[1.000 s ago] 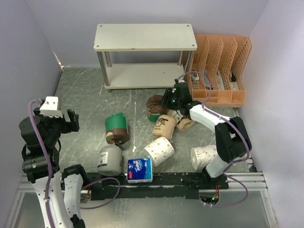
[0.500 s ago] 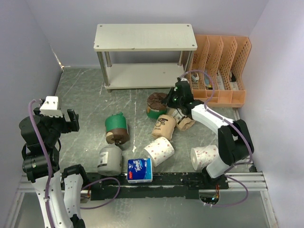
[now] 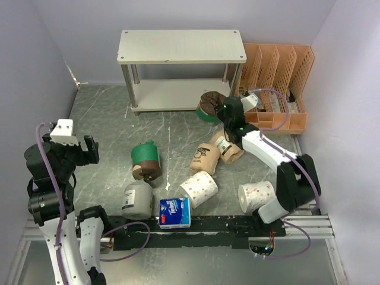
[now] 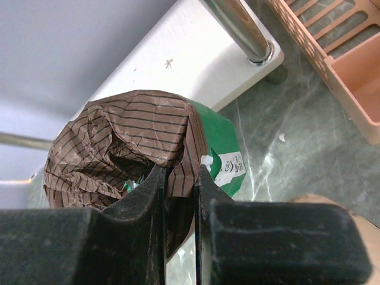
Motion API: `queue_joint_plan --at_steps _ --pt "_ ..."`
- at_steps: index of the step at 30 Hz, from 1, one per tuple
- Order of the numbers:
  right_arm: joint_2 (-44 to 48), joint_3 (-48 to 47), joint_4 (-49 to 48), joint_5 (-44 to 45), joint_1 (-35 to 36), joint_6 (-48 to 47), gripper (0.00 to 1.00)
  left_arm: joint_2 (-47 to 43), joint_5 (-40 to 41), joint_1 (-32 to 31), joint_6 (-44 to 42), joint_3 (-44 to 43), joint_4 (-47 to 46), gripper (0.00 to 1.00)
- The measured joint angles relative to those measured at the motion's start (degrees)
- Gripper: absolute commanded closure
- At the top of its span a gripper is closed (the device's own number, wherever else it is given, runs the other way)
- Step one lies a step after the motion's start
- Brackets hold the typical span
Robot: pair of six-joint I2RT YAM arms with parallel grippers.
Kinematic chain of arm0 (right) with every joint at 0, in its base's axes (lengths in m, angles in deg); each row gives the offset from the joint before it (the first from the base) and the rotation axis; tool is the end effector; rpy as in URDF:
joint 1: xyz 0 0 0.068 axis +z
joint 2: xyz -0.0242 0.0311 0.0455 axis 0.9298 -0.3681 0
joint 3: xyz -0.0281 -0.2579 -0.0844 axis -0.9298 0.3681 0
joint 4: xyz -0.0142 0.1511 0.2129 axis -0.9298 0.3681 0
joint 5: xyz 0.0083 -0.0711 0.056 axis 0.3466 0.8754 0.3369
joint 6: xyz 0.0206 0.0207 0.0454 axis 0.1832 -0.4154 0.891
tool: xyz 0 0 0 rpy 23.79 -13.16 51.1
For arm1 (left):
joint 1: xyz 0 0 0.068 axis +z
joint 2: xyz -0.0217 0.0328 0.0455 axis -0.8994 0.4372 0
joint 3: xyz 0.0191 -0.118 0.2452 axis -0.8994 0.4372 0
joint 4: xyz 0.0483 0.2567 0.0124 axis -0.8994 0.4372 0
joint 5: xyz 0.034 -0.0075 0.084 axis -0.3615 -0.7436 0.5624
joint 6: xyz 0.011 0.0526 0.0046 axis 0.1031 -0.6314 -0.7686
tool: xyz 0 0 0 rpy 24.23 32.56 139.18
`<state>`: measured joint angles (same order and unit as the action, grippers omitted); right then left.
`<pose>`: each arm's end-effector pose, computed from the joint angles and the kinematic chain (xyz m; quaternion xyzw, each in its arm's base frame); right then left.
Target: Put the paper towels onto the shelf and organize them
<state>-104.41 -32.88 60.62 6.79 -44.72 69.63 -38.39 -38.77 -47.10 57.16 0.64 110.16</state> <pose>0.3206 0.1238 0.2753 0.3167 0.7562 0.1859 0.5415 0.0856 0.0151 0.3781 -0.0010 0.7980 -0.0097 0.6026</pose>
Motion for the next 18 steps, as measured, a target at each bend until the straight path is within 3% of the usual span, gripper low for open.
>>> queue_joint_plan --at_steps 10,18 --pt "-17.5 -16.3 -2.2 6.1 0.0 1.1 1.00 0.2 0.0 0.0 0.0 0.0 0.0 0.07" --pt "-23.6 -28.6 -2.7 11.3 0.0 -1.9 1.00 0.2 0.0 0.0 0.0 0.0 0.0 0.06"
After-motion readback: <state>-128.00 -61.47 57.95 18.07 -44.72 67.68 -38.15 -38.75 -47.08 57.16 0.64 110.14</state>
